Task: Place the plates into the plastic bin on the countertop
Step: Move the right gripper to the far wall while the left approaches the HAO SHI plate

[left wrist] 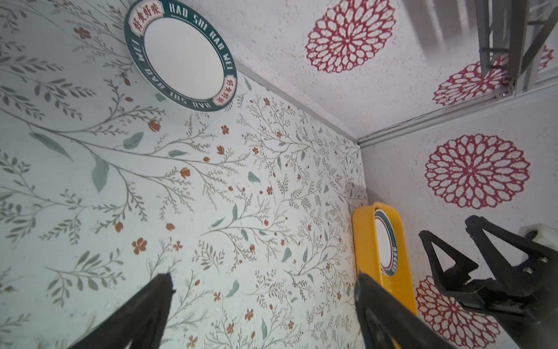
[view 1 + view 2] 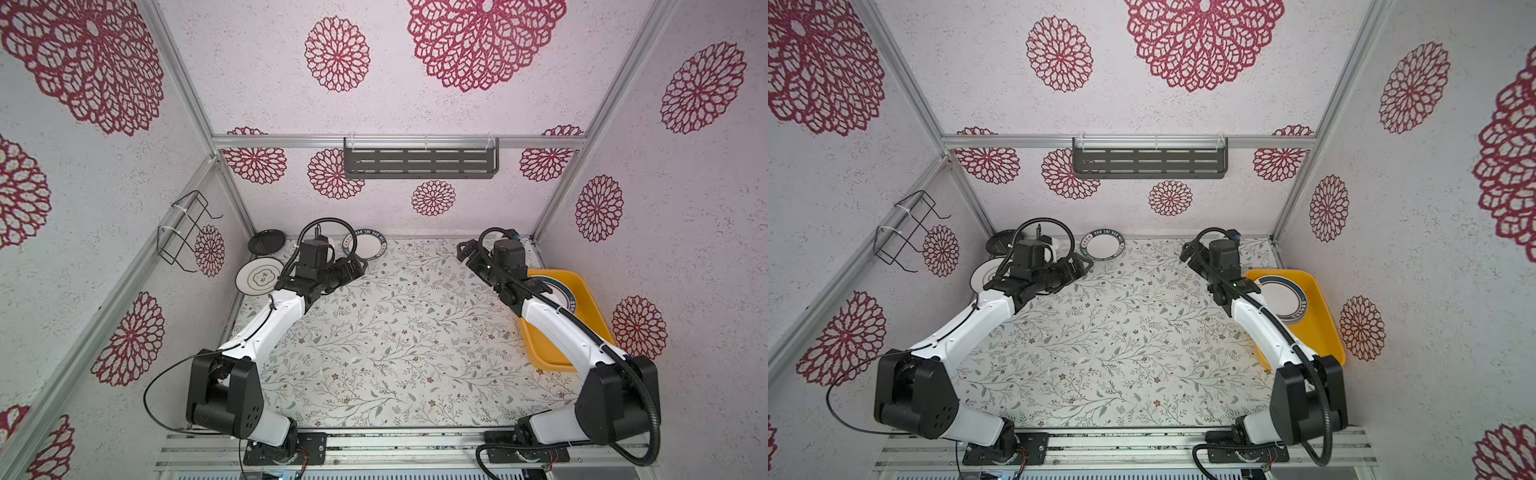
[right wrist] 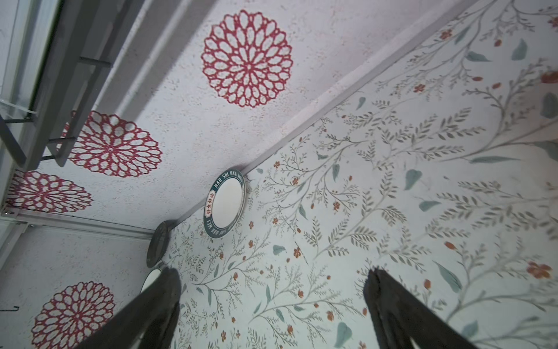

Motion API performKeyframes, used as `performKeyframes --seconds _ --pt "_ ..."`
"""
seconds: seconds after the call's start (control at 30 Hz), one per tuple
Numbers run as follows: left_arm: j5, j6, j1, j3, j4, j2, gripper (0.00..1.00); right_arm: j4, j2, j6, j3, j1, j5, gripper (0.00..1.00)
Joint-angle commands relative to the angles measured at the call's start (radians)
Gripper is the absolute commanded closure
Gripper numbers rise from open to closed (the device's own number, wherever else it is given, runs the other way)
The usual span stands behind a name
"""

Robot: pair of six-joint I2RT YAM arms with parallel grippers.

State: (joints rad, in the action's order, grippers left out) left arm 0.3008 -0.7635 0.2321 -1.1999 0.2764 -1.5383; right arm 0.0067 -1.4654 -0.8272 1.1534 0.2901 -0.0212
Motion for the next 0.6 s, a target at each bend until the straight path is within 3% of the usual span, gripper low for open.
performKeyframes --seconds 0.0,0.37,0.57 --pt "-0.002 0.029 -0.037 -0.065 0.031 -0.053 0.03 0.095 -0.067 0.038 0.074 0.013 0.01 0.01" --pt "0.001 0.016 -0.105 -0.197 0.016 -0.247 0.03 0.115 -0.398 0.025 0.373 0.021 0.112 0.01" --pt "0.088 -0.062 -0.157 -0.271 -0.04 -0.39 0.03 0.089 -0.523 0.014 0.511 0.024 0.176 0.01"
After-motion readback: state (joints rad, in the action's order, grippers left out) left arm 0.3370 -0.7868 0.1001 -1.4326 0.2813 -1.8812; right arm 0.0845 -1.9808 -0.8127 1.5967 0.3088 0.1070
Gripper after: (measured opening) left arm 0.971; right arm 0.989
